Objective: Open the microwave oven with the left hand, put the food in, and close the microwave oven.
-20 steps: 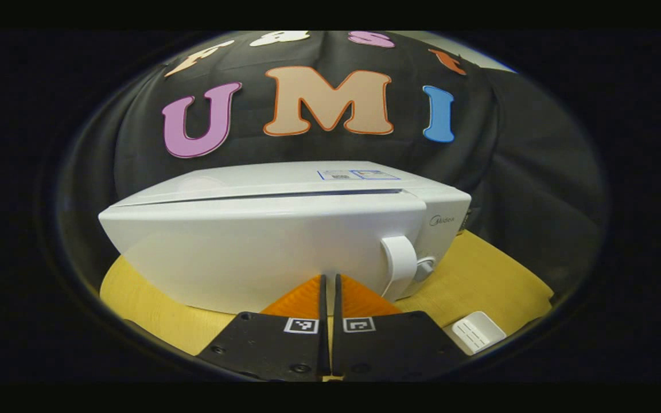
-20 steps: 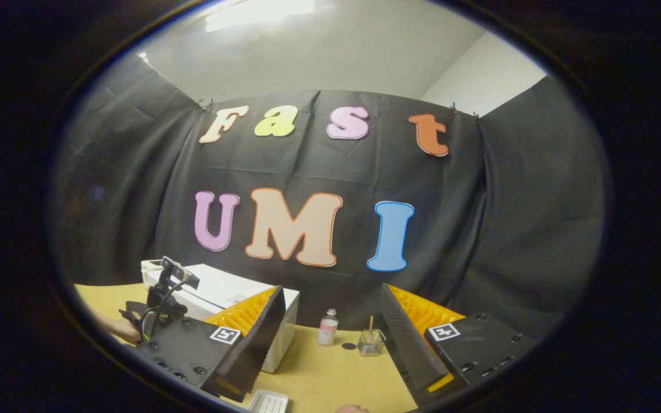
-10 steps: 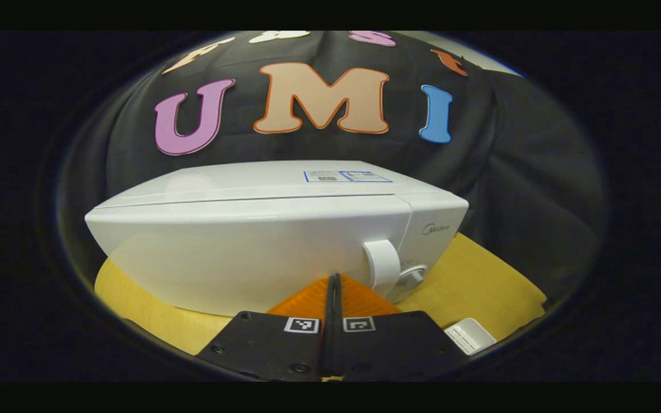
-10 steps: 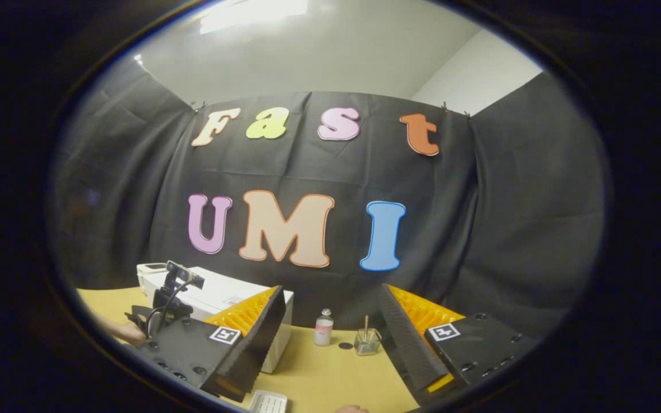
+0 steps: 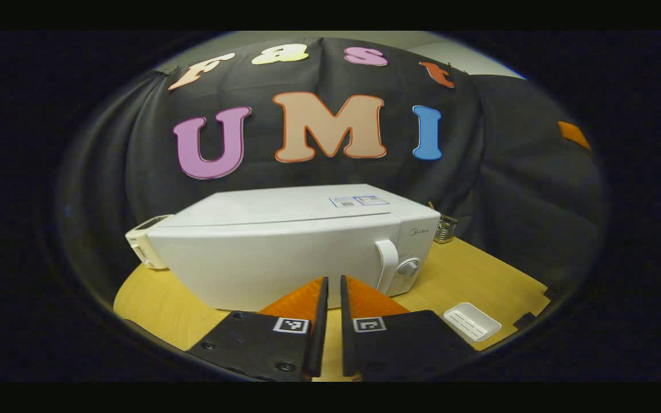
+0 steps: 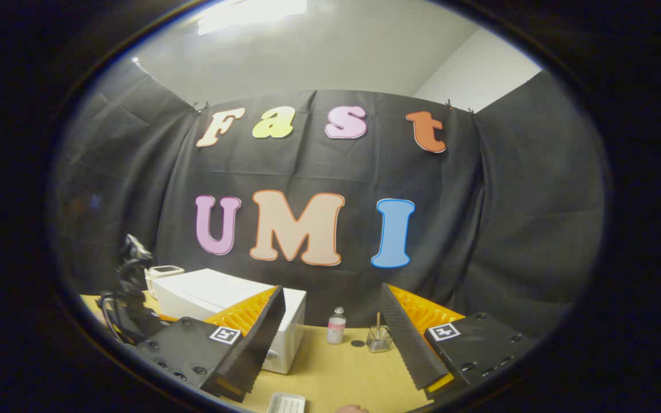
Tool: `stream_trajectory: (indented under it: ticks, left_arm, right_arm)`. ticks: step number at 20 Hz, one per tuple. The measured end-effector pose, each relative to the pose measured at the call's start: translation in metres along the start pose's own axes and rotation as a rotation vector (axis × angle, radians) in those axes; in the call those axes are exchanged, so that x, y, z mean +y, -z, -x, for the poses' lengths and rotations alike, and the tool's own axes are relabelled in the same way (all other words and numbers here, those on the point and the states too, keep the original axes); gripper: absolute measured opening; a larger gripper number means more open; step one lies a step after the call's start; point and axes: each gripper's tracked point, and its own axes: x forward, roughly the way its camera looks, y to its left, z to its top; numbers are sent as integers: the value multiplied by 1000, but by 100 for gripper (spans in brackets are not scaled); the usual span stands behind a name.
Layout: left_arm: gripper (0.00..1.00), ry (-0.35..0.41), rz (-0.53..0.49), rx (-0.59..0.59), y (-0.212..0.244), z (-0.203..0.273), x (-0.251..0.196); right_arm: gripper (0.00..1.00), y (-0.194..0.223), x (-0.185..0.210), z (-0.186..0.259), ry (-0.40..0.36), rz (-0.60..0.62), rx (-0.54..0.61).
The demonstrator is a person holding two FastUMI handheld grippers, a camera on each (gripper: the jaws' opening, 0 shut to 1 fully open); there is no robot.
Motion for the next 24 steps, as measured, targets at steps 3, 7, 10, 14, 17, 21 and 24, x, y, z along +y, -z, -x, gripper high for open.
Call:
stream_trajectory:
  ticks: [3, 7, 10, 14, 17, 21, 24]
  left_arm:
    - [50, -49, -98, -46, -15, 36, 26]
    - [98, -67, -69, -76, -32, 77, 50]
    - [98, -73, -7, -123, -60, 114, 69]
    - [97, -151, 38, -253, -107, 165, 107]
    - [98, -140, 82, -312, -125, 193, 110]
    - [97, -167, 46, -345, -132, 211, 117]
    - [96, -164, 14, -363, -140, 220, 112]
  right_arm:
    - [96, 1, 18, 1, -8, -15, 11]
    - [96, -6, 47, 4, -22, -22, 7]
    - [100, -8, 71, 13, -35, -24, 3]
    - [96, -11, 96, 26, -36, 1, -3]
    - [96, -20, 111, 34, -21, -8, -11]
    - [96, -37, 118, 43, -4, -43, -39]
    - [96, -37, 121, 48, 5, -49, -31]
